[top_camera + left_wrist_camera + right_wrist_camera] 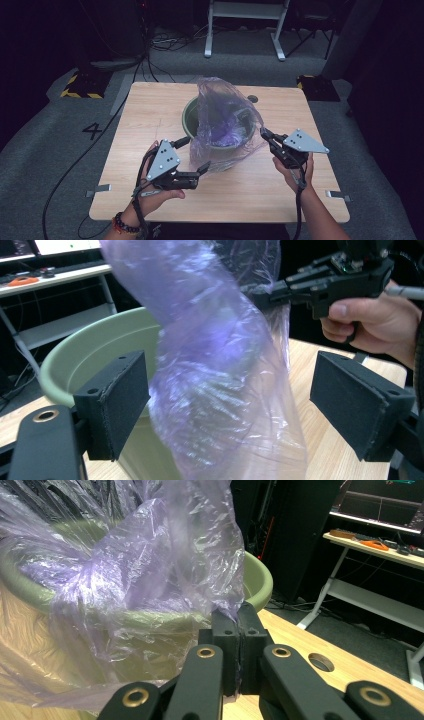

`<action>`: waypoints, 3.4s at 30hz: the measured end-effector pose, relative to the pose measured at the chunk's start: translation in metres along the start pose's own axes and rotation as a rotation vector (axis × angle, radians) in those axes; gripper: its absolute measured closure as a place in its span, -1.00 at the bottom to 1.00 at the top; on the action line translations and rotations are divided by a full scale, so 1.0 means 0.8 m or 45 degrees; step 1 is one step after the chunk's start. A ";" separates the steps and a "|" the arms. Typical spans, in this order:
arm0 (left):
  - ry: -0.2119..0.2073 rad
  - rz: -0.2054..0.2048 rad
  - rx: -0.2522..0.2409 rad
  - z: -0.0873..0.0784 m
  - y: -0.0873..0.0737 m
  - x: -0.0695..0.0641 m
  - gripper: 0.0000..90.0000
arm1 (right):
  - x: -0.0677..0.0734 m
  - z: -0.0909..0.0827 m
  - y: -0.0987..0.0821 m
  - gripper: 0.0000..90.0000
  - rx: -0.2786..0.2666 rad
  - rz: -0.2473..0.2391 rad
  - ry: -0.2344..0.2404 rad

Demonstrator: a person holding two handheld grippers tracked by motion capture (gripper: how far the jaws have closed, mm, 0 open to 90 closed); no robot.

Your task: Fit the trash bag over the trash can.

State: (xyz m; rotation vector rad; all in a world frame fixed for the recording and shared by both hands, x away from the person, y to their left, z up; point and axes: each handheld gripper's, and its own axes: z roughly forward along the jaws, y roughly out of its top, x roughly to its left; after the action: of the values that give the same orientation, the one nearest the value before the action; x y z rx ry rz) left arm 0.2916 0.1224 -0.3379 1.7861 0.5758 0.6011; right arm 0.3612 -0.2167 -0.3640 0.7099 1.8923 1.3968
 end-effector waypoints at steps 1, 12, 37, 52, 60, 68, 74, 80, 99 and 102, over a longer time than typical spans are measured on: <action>-0.001 0.006 0.006 0.004 0.002 -0.001 -0.65 | 0.000 0.000 0.000 1.00 -0.002 0.002 0.001; 0.098 -0.044 0.088 0.043 0.004 0.041 -0.23 | 0.000 0.001 0.003 0.99 0.001 -0.005 0.003; 0.084 -0.249 0.149 0.035 -0.062 0.142 0.79 | -0.043 0.057 -0.036 0.94 0.179 0.194 -0.066; 0.131 -0.211 0.120 0.005 -0.044 0.132 -0.30 | -0.020 0.018 0.011 0.05 0.037 0.030 -0.135; 0.099 -0.184 0.039 -0.011 -0.007 0.140 -0.39 | -0.026 0.020 0.037 0.29 0.014 -0.044 -0.118; 0.154 -0.250 0.052 0.007 -0.005 0.174 0.21 | -0.049 0.044 0.053 0.91 0.031 -0.050 -0.055; 0.145 -0.294 0.124 0.034 -0.015 0.201 0.63 | -0.073 0.076 0.053 0.99 0.133 0.022 -0.009; 0.157 -0.351 0.200 0.067 -0.030 0.216 0.67 | -0.093 0.109 0.037 0.99 0.249 0.110 -0.011; 0.098 -0.487 0.450 0.127 -0.095 0.217 0.51 | -0.106 0.160 -0.040 0.99 0.511 0.248 0.052; 0.080 -0.505 0.440 0.123 -0.105 0.213 0.50 | -0.100 0.158 -0.053 0.99 0.527 0.252 0.087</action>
State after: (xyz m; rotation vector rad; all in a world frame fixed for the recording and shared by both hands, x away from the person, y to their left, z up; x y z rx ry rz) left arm 0.4769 0.1854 -0.4243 1.9015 1.0983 0.2944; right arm 0.5083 -0.2137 -0.4144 1.0851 2.2453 1.1624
